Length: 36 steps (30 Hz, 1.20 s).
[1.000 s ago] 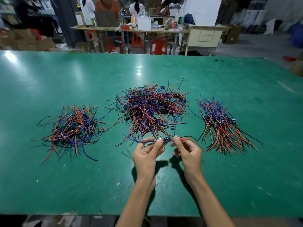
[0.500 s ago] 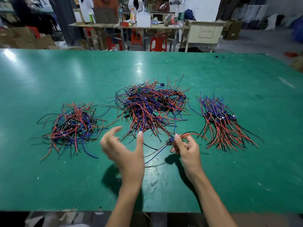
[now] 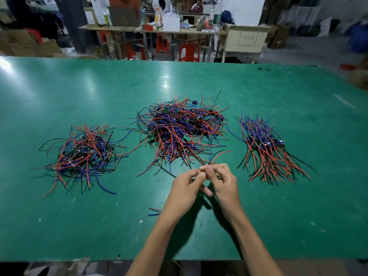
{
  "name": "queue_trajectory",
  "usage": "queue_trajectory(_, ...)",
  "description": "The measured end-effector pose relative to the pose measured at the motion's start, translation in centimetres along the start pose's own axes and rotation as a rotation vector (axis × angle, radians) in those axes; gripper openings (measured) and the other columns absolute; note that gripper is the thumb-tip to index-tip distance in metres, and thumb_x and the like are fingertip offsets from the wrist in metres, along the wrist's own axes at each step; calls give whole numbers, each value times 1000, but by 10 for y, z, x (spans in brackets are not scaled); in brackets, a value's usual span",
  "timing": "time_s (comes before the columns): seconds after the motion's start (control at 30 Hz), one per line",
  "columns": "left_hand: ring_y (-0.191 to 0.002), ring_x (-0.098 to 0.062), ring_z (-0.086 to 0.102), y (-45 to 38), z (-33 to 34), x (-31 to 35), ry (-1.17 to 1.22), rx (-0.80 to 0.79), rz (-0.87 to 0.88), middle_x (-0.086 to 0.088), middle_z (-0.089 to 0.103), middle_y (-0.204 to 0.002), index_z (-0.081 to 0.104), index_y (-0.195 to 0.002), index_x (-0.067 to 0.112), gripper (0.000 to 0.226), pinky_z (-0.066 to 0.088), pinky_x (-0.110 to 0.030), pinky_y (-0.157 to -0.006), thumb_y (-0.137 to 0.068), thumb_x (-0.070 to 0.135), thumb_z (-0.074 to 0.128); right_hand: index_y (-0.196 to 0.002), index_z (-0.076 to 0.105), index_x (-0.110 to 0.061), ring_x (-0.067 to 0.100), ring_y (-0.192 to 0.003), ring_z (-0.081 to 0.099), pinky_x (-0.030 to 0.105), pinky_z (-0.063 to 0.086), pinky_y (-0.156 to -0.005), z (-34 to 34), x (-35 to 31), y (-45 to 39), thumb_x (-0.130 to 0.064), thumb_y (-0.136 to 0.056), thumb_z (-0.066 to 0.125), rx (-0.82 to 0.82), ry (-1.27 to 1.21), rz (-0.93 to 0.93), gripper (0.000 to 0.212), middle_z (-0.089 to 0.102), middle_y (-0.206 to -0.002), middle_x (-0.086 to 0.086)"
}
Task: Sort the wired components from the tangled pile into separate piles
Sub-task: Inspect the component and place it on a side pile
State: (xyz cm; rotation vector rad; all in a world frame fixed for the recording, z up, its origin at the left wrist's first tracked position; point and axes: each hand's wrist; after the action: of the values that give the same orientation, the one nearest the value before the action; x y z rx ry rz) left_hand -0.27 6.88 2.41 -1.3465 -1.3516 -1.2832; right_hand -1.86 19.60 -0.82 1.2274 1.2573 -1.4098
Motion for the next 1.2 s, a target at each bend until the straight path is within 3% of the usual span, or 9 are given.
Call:
queue_trajectory(0.1,-33,1,46,4,3,-2,28,82,16,-7,74,-75,70,-93,12,16,32,-11,-38,-100,17,57,-90,81,-30,13,-100,67,30,55,-88,0,0,1,-26,-99,63,-57,27,-3,21,64,-104,2)
queue_trajectory(0.2,-50,-4,62,3,6,-6,-59,141,18,2,75,-68,73,-84,19,16,42,-15,-50,-96,20,61,-94,80,-23,11,-96,69,30,55,-81,3,3,1,-10,-104,53,-96,25,20,31,72,-106,-1)
queue_trajectory(0.3,-84,-12,73,0,8,-7,-81,168,12,10,78,-92,73,-75,17,22,55,-29,-78,-93,15,63,-95,77,-16,5,-78,67,16,50,-70,6,0,2,-7,-104,48,-172,-69,85,32,76,-89,-1)
queue_trajectory(0.37,-90,-7,71,1,9,-6,-99,138,14,10,76,-108,68,-67,20,28,53,-31,-84,-93,14,62,-88,76,-20,5,-62,56,15,44,-57,7,-2,3,-17,-100,51,-163,-26,73,28,67,-71,-5)
queue_trajectory(0.53,-74,-1,65,4,6,-2,-247,97,30,17,76,-96,60,-67,17,24,49,-32,-67,-89,24,62,-81,72,-17,18,-59,54,26,43,-48,8,-1,1,-26,-90,49,-113,-70,133,26,62,-68,8)
queue_trajectory(0.7,-46,-5,45,13,-5,0,-282,-63,-13,3,70,-61,56,-68,21,20,35,-27,-51,-88,17,59,-80,70,-13,6,-50,48,17,39,-50,5,-1,-3,-26,-88,47,14,-72,115,27,61,-63,-6)
queue_trajectory(0.9,-57,-21,45,14,-30,-7,-135,-263,-139,3,63,-52,63,-70,17,24,28,-23,-48,-92,8,63,-79,70,-16,9,-50,50,20,41,-43,6,-1,-13,-6,-101,40,239,-172,179,38,71,-73,-3)
queue_trajectory(1.03,-49,-11,38,12,-32,-4,-141,-276,-166,3,64,-55,70,-75,18,21,26,-17,-43,-94,16,61,-85,67,-15,6,-49,50,20,42,-47,3,-2,-14,-7,-103,39,366,-246,159,33,66,-78,1)
queue_trajectory(1.2,-43,-6,34,3,-31,2,-83,-227,-111,-2,72,-65,78,-87,14,21,24,-17,-43,-96,23,62,-89,77,-18,9,-55,57,15,41,-49,0,-8,3,-33,-100,57,-27,-125,98,27,70,-74,2)
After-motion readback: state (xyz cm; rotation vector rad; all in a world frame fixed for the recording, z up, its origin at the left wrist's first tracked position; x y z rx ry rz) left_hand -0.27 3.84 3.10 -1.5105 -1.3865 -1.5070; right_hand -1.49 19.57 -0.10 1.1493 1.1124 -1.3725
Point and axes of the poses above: each hand's wrist, its own y-axis away from the middle knuckle, its own z-axis out of the palm, x = y × z
